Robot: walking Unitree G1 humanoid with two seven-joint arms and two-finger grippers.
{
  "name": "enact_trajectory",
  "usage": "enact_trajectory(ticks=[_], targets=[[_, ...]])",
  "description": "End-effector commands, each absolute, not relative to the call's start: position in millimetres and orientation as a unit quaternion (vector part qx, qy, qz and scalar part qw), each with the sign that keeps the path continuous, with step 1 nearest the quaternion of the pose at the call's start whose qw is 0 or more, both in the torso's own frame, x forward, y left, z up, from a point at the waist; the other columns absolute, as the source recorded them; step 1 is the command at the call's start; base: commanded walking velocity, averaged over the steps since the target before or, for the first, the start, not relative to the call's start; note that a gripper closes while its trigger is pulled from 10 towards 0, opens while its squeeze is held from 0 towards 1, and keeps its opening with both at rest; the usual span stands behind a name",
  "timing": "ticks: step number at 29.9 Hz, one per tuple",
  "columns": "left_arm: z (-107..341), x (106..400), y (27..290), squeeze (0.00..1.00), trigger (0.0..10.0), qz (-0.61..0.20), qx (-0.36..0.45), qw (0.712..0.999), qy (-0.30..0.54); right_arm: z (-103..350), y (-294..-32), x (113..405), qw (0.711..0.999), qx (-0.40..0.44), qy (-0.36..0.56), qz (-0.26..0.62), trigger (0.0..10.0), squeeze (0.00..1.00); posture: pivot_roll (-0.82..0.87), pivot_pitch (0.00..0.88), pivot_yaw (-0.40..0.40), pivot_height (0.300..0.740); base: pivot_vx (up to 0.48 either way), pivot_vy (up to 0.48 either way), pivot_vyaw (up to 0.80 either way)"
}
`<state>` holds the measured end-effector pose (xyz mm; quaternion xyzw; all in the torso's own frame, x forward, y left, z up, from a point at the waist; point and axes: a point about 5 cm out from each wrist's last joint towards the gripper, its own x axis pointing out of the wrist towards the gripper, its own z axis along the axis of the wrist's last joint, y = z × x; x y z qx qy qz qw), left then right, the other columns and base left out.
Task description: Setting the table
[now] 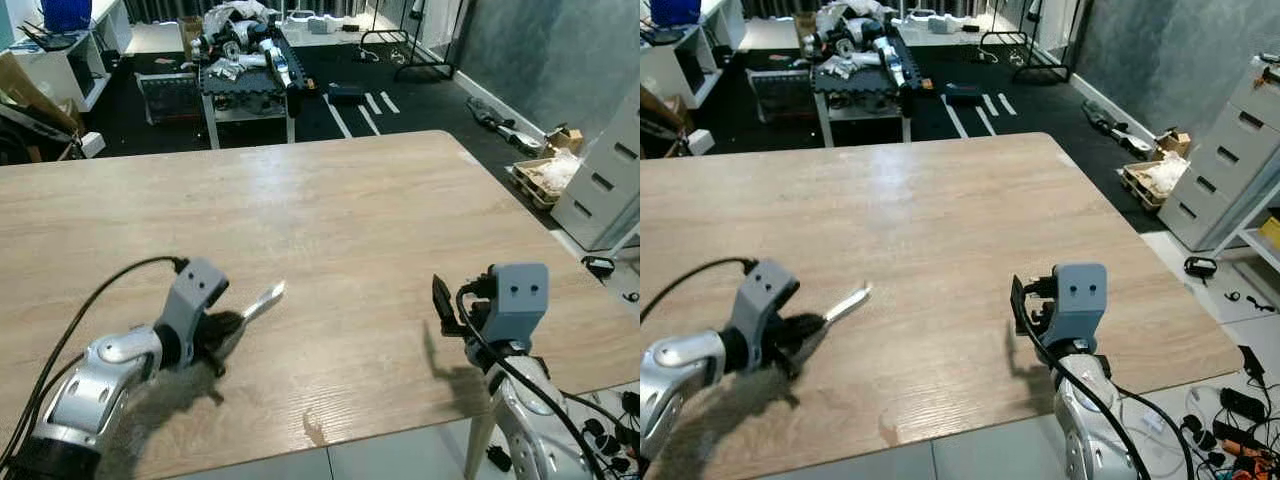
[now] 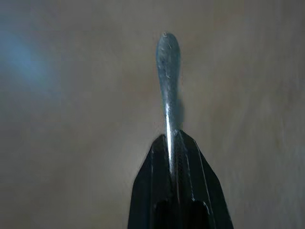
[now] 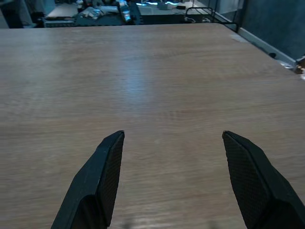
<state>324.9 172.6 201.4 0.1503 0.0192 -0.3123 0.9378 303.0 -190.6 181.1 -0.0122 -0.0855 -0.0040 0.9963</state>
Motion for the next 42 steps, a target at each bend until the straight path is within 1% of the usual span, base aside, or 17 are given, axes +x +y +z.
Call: enact_trajectory(ticks=[1,4,5,6,8,11,13,14,15,19,20,25,31,35,39,40,42], targets=[[221.9,321.3,166.9,0.00,10.0,-0.321,0.166,0.932,-0.038,181.9,-191.5,301.4,0.996,0.011,-0.090,-0.005,10.0,0.00,0.01,0.135,0.058,0.740,0.000,0.000,0.00],[227.4,319.2,163.8,0.00,10.0,-0.331,0.177,0.925,-0.053,183.5,-190.9,301.2,0.995,0.025,-0.094,-0.001,10.0,0.00,0.01,0.135,0.058,0.740,0.000,0.000,0.00],[231.4,317.0,161.0,0.00,10.0,-0.342,0.184,0.919,-0.065,184.7,-190.2,301.0,0.994,0.042,-0.096,0.004,10.0,0.00,0.01,0.136,0.058,0.740,0.000,0.000,0.00],[239.3,310.2,153.3,0.00,10.0,-0.377,0.195,0.901,-0.085,189.8,-184.3,299.1,0.988,0.109,-0.103,0.038,10.0,0.00,0.01,0.137,0.058,0.740,0.000,0.000,0.00],[241.2,307.9,150.8,0.00,10.0,-0.390,0.195,0.896,-0.089,191.9,-182.0,298.2,0.984,0.131,-0.105,0.052,10.0,0.00,0.01,0.137,0.058,0.740,0.000,0.000,0.00],[249.3,297.8,138.9,0.00,10.0,-0.458,0.185,0.864,-0.100,208.3,-160.4,287.1,0.953,0.217,-0.130,0.165,10.0,0.00,0.01,0.137,0.061,0.740,0.000,0.000,0.00],[253.7,296.1,134.5,0.00,10.0,-0.470,0.183,0.856,-0.111,215.9,-152.4,281.1,0.931,0.261,-0.140,0.212,10.0,0.00,0.01,0.137,0.061,0.740,0.000,0.000,0.00],[257.0,296.1,131.7,0.00,10.0,-0.471,0.185,0.854,-0.121,219.1,-148.9,278.0,0.920,0.281,-0.143,0.234,10.0,0.83,0.01,0.137,0.061,0.740,0.000,0.000,0.00],[260.1,295.6,128.4,0.00,10.0,-0.474,0.185,0.851,-0.129,221.7,-146.4,275.3,0.910,0.296,-0.146,0.250,10.0,1.00,0.01,0.138,0.061,0.740,0.000,0.000,0.00],[272.1,292.5,116.4,0.00,10.0,-0.489,0.172,0.842,-0.152,225.6,-142.3,270.3,0.897,0.313,-0.147,0.275,10.0,1.00,0.01,0.138,0.061,0.740,0.000,0.000,0.00],[273.9,292.5,115.9,0.00,10.0,-0.490,0.170,0.841,-0.155,226.4,-142.6,269.9,0.894,0.320,-0.147,0.277,10.0,0.00,0.01,0.138,0.061,0.740,0.000,0.000,0.00],[276.5,291.2,115.9,0.00,10.0,-0.504,0.159,0.835,-0.154,232.9,-142.0,265.1,0.874,0.347,-0.152,0.304,10.0,0.00,0.01,0.141,0.062,0.740,0.000,0.000,0.00],[273.5,287.5,112.9,0.00,10.0,-0.527,0.155,0.823,-0.144,237.9,-129.6,255.2,0.848,0.352,-0.143,0.369,10.0,0.00,0.01,0.141,0.064,0.740,0.000,0.000,0.00],[267.7,280.5,107.2,0.00,10.0,-0.561,0.164,0.801,-0.130,238.7,-118.7,247.2,0.824,0.366,-0.121,0.416,10.0,0.00,0.01,0.142,0.060,0.740,0.000,0.000,0.00],[266.5,276.1,103.7,0.00,10.0,-0.580,0.168,0.787,-0.125,235.8,-112.7,245.7,0.822,0.360,-0.103,0.429,10.0,0.00,0.01,0.142,0.060,0.740,0.000,0.000,0.00],[265.3,272.5,101.9,0.00,10.0,-0.596,0.173,0.775,-0.119,232.9,-110.4,246.9,0.825,0.357,-0.091,0.428,10.0,0.00,0.01,0.142,0.061,0.740,0.000,0.000,0.00],[262.8,270.7,102.5,0.00,10.0,-0.603,0.182,0.768,-0.112,231.3,-110.1,248.3,0.828,0.358,-0.085,0.424,10.0,0.00,0.01,0.143,0.062,0.740,0.000,0.000,0.00]])
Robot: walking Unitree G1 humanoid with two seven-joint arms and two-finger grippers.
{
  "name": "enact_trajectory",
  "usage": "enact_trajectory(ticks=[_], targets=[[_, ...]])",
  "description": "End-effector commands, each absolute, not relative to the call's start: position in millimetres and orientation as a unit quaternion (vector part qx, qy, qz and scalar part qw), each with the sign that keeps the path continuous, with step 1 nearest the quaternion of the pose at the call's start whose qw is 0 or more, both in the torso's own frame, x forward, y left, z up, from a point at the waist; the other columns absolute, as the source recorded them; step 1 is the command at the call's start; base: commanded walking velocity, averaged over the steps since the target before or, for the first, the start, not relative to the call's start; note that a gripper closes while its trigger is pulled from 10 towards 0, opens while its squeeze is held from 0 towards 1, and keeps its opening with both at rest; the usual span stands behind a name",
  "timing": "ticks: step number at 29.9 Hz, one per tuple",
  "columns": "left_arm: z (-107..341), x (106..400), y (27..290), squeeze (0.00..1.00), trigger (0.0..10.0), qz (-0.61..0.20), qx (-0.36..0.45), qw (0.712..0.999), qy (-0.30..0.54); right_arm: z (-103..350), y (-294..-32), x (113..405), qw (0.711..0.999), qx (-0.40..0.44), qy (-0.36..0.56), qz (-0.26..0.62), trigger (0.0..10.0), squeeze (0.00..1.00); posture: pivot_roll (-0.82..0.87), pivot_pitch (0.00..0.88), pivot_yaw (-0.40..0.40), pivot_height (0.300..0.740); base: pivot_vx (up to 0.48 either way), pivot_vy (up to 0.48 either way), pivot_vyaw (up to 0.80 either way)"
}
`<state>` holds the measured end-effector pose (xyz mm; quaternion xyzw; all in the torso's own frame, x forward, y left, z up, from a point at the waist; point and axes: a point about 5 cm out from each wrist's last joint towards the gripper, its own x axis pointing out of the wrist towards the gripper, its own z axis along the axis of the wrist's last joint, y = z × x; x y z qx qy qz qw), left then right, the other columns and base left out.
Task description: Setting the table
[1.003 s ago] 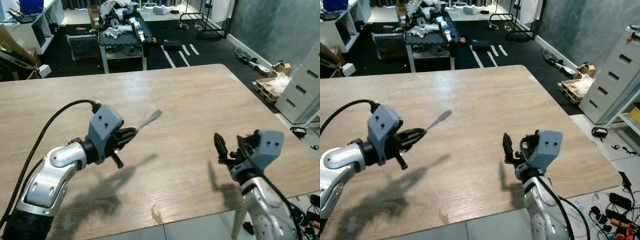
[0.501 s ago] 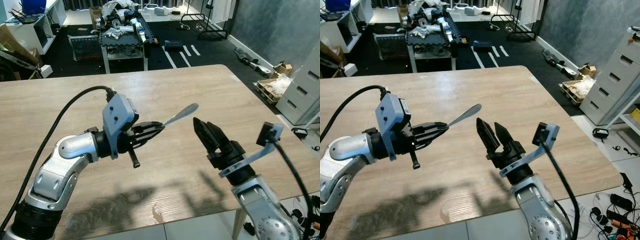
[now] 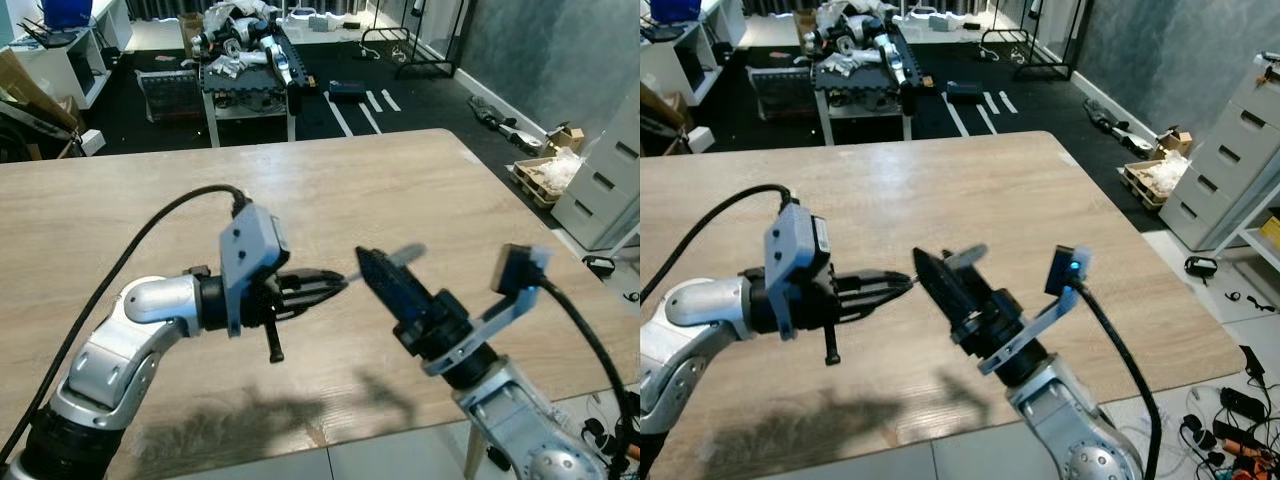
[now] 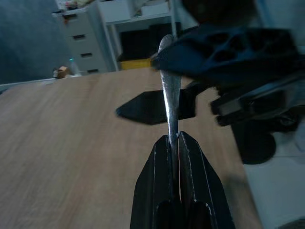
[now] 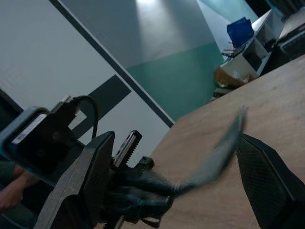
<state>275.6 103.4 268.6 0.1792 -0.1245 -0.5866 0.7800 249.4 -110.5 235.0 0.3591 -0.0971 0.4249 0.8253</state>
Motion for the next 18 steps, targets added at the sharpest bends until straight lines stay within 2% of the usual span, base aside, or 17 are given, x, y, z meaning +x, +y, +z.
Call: enact_trajectory(ticks=[1,2,3,4,5,6,7,18], targets=[[262.8,270.7,102.5,0.00,10.0,-0.603,0.182,0.768,-0.112,231.3,-110.1,248.3,0.828,0.358,-0.085,0.424,10.0,0.00,0.01,0.143,0.062,0.740,0.000,0.000,0.00],[261.0,271.0,104.6,0.00,10.0,-0.603,0.189,0.767,-0.106,230.7,-110.7,249.1,0.829,0.359,-0.083,0.420,8.7,0.00,0.01,0.143,0.062,0.740,0.000,0.000,0.00],[261.0,271.0,104.6,0.00,10.0,-0.603,0.189,0.767,-0.106,230.7,-110.7,249.1,0.829,0.359,-0.083,0.420,8.7,0.00,0.01,0.143,0.062,0.740,0.000,0.000,0.00],[260.7,271.6,106.1,0.00,10.0,-0.602,0.192,0.768,-0.105,230.4,-111.4,249.5,0.830,0.360,-0.082,0.419,3.3,0.00,0.01,0.143,0.062,0.740,0.000,0.000,0.00],[260.7,271.6,106.1,0.00,10.0,-0.602,0.192,0.768,-0.105,230.4,-111.4,249.5,0.830,0.360,-0.082,0.419,3.3,0.00,0.01,0.143,0.062,0.740,0.000,0.000,0.00],[260.8,272.7,108.3,0.00,10.0,-0.599,0.196,0.770,-0.102,229.9,-112.8,249.8,0.831,0.360,-0.079,0.416,1.0,0.00,0.01,0.144,0.061,0.740,0.000,0.000,0.00],[260.9,273.2,110.1,0.00,10.0,-0.597,0.198,0.771,-0.100,229.4,-114.1,249.9,0.832,0.359,-0.077,0.415,0.0,0.00,0.01,0.144,0.061,0.740,0.000,0.000,0.00],[266.0,278.5,121.8,0.00,10.0,-0.574,0.217,0.783,-0.099,221.6,-123.0,247.5,0.841,0.334,-0.053,0.422,0.0,0.00,0.01,0.145,0.058,0.740,0.000,0.000,0.00]])
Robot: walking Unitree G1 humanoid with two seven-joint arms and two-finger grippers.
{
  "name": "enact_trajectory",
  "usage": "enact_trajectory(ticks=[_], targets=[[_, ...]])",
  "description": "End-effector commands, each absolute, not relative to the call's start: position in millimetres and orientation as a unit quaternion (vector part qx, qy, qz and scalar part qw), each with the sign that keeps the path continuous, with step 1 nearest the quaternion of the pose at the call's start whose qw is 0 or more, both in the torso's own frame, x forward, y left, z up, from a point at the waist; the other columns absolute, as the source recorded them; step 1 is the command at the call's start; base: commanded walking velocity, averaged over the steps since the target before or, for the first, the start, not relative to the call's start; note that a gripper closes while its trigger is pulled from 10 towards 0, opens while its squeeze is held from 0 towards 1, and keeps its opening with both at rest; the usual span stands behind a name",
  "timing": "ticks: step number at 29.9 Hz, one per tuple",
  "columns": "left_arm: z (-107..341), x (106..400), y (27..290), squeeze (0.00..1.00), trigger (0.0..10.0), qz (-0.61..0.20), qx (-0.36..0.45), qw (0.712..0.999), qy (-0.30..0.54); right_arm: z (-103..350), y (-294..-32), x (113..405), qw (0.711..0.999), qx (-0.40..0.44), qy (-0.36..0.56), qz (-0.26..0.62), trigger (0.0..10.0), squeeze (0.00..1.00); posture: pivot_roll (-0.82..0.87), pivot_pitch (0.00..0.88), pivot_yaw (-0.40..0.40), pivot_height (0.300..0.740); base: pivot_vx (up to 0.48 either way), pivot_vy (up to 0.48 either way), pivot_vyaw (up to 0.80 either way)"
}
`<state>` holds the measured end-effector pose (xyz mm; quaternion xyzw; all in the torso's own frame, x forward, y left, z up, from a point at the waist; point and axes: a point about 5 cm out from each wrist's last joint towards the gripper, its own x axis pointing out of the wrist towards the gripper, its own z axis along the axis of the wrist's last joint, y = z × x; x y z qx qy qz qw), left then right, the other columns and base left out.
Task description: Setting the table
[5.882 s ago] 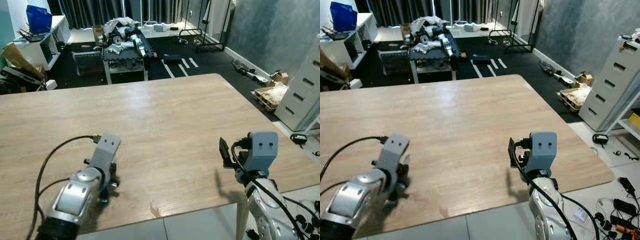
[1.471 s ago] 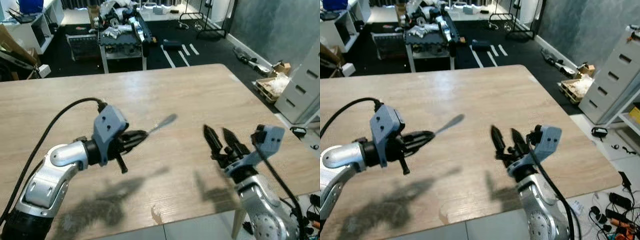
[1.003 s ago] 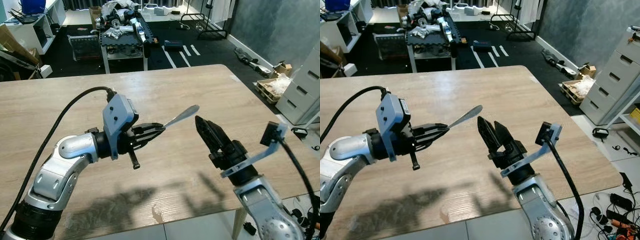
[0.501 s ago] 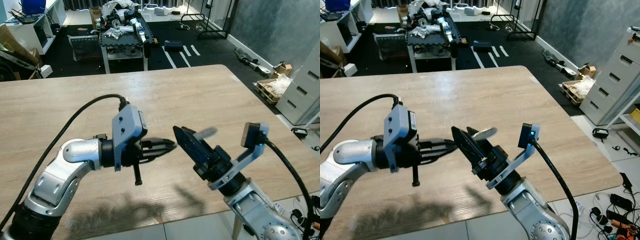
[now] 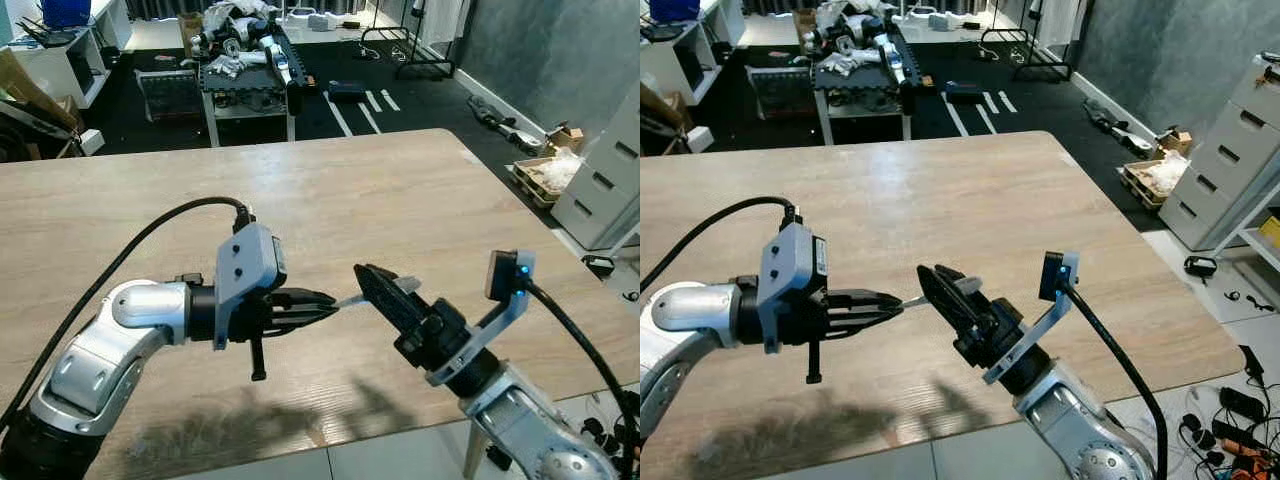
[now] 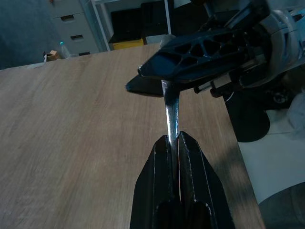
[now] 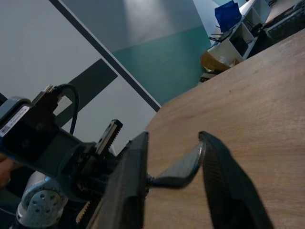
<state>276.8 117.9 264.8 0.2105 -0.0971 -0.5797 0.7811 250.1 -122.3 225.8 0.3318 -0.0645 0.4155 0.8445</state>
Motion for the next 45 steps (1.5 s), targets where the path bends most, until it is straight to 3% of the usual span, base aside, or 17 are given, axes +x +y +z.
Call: enact_trajectory(ticks=[1,25,26,27,28,29,30,31,32,39,45], targets=[[266.5,279.2,122.6,0.00,10.0,-0.572,0.219,0.784,-0.099,221.4,-122.9,246.7,0.840,0.332,-0.051,0.426,0.0,0.00,0.01,0.145,0.058,0.740,0.000,0.000,0.00],[259.9,281.8,115.8,0.00,10.0,-0.564,0.235,0.785,-0.104,224.2,-123.0,243.6,0.822,0.353,-0.064,0.441,0.0,0.00,0.01,0.124,0.062,0.740,0.000,0.000,0.00],[259.1,282.7,115.7,1.00,10.0,-0.563,0.232,0.787,-0.100,224.1,-122.8,243.6,0.823,0.351,-0.064,0.441,0.0,0.00,0.01,0.124,0.062,0.740,0.000,0.000,0.00],[259.7,284.2,115.8,1.00,10.0,-0.559,0.228,0.791,-0.102,223.0,-122.5,244.2,0.827,0.345,-0.060,0.439,2.8,0.00,0.01,0.127,0.063,0.740,0.000,0.000,0.00],[260.9,286.2,115.7,1.00,10.0,-0.551,0.226,0.797,-0.106,222.0,-122.2,244.7,0.831,0.340,-0.057,0.437,4.8,0.00,0.01,0.127,0.063,0.740,0.000,0.000,0.00],[260.9,286.2,115.7,1.00,10.0,-0.551,0.226,0.797,-0.106,222.0,-122.2,244.7,0.831,0.340,-0.057,0.437,4.8,0.00,0.01,0.127,0.063,0.740,0.000,0.000,0.00],[263.3,289.0,116.0,1.00,10.0,-0.535,0.227,0.806,-0.114,221.3,-121.7,244.7,0.833,0.336,-0.055,0.437,10.0,0.00,0.01,0.130,0.063,0.740,0.000,0.000,0.00],[266.0,290.4,117.3,1.00,10.0,-0.527,0.229,0.810,-0.117,220.6,-121.2,244.7,0.834,0.332,-0.053,0.437,10.0,0.00,0.01,0.130,0.063,0.740,0.000,0.000,0.00],[267.5,291.0,118.3,0.00,10.0,-0.523,0.231,0.812,-0.119,220.3,-120.9,244.7,0.835,0.331,-0.052,0.438,10.0,0.00,0.01,0.130,0.063,0.740,0.000,0.000,0.00],[275.1,290.5,125.3,0.00,10.0,-0.512,0.213,0.824,-0.120,216.3,-122.6,247.8,0.845,0.324,-0.046,0.424,10.0,0.00,0.01,0.135,0.062,0.740,0.000,0.000,0.00],[278.9,289.0,129.2,0.00,10.0,-0.503,0.194,0.834,-0.121,207.3,-127.6,259.4,0.875,0.310,-0.033,0.371,10.0,0.00,0.02,0.140,0.061,0.740,0.000,0.000,0.00]])
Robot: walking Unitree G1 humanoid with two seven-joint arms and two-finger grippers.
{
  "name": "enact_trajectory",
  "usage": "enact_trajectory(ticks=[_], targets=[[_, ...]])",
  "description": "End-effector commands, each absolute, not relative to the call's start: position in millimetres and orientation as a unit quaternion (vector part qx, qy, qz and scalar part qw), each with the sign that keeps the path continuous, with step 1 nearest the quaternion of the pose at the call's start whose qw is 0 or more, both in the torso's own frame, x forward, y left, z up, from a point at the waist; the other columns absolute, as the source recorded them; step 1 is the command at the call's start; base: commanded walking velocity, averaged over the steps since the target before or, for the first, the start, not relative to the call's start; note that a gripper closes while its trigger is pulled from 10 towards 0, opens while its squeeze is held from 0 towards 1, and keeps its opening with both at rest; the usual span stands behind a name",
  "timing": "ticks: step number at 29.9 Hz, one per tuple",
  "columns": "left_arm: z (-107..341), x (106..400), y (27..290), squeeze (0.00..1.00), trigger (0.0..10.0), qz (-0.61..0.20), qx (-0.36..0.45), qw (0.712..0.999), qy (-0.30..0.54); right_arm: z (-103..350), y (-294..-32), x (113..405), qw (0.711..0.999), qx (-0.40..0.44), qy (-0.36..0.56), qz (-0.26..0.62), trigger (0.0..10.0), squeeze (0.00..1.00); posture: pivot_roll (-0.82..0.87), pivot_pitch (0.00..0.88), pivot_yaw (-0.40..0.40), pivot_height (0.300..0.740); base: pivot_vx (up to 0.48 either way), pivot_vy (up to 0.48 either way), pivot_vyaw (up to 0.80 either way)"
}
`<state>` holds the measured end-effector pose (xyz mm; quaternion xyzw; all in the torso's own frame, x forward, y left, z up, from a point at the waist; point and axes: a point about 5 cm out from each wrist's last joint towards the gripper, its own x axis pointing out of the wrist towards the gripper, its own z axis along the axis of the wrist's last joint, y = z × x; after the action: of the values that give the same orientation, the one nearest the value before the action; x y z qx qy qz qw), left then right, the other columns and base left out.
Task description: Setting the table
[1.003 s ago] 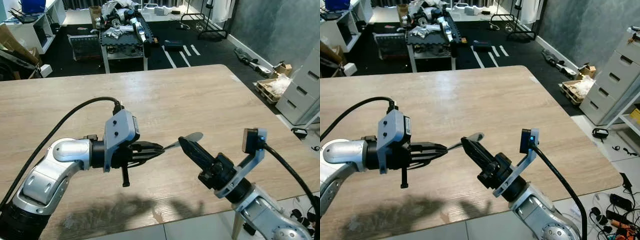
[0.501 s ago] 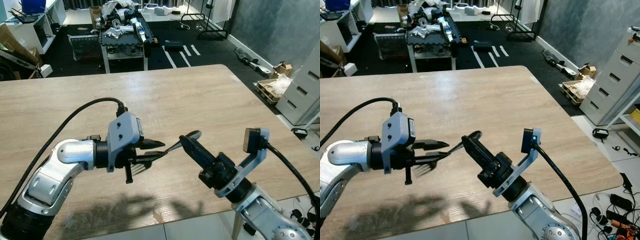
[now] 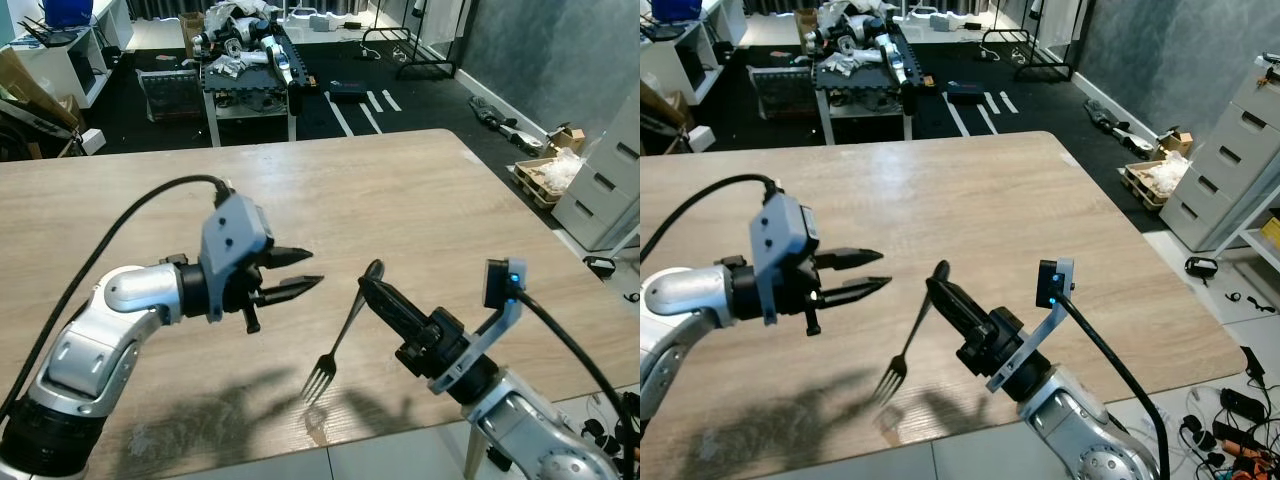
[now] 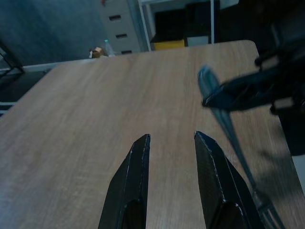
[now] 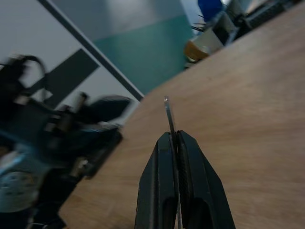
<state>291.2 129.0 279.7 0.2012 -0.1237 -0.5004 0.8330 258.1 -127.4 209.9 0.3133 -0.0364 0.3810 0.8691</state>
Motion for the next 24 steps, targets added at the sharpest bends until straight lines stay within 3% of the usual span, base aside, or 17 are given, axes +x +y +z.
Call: enact_trajectory(ticks=[1,3,10,12,13,15,21,23,24], targets=[[277.2,289.6,129.2,0.00,10.0,-0.497,0.188,0.839,-0.119,202.6,-127.4,263.1,0.884,0.302,-0.019,0.356,10.0,0.00,0.02,0.140,0.060,0.740,0.000,0.000,0.00],[272.0,290.8,128.0,0.00,10.0,-0.483,0.175,0.850,-0.115,190.6,-127.4,271.7,0.904,0.285,0.018,0.319,10.0,0.00,0.02,0.140,0.058,0.740,0.000,0.000,0.00],[265.7,295.4,125.7,0.00,10.0,-0.448,0.158,0.873,-0.110,179.3,-136.0,290.8,0.917,0.333,0.055,0.214,10.0,0.00,0.02,0.142,0.055,0.740,0.000,0.000,0.00],[265.2,298.6,126.0,0.00,10.0,-0.425,0.144,0.887,-0.109,181.1,-143.7,297.9,0.904,0.391,0.037,0.168,10.0,0.00,0.02,0.143,0.056,0.740,0.000,0.000,0.00],[265.7,302.9,127.2,0.00,10.0,-0.390,0.127,0.905,-0.110,184.1,-155.5,303.3,0.880,0.461,0.008,0.115,10.0,0.00,0.02,0.143,0.059,0.740,0.000,0.000,0.00],[264.2,306.5,128.9,0.00,10.0,-0.357,0.105,0.922,-0.105,185.1,-168.5,305.5,0.865,0.497,-0.018,0.071,10.0,0.00,0.02,0.145,0.062,0.740,0.000,0.000,0.00],[256.2,310.4,130.1,0.00,10.0,-0.315,0.105,0.939,-0.093,181.1,-173.1,306.0,0.887,0.458,-0.021,0.050,10.0,0.00,0.02,0.145,0.062,0.740,0.000,0.000,0.00],[251.5,310.7,129.3,0.00,10.0,-0.300,0.118,0.943,-0.086,181.9,-167.1,304.3,0.919,0.390,-0.017,0.064,10.0,0.00,0.02,0.147,0.061,0.740,0.000,0.000,0.00],[251.5,310.7,129.3,0.00,10.0,-0.300,0.118,0.943,-0.086,181.9,-167.1,304.3,0.919,0.390,-0.017,0.064,10.0,0.00,0.02,0.147,0.061,0.740,0.000,0.000,0.00]])
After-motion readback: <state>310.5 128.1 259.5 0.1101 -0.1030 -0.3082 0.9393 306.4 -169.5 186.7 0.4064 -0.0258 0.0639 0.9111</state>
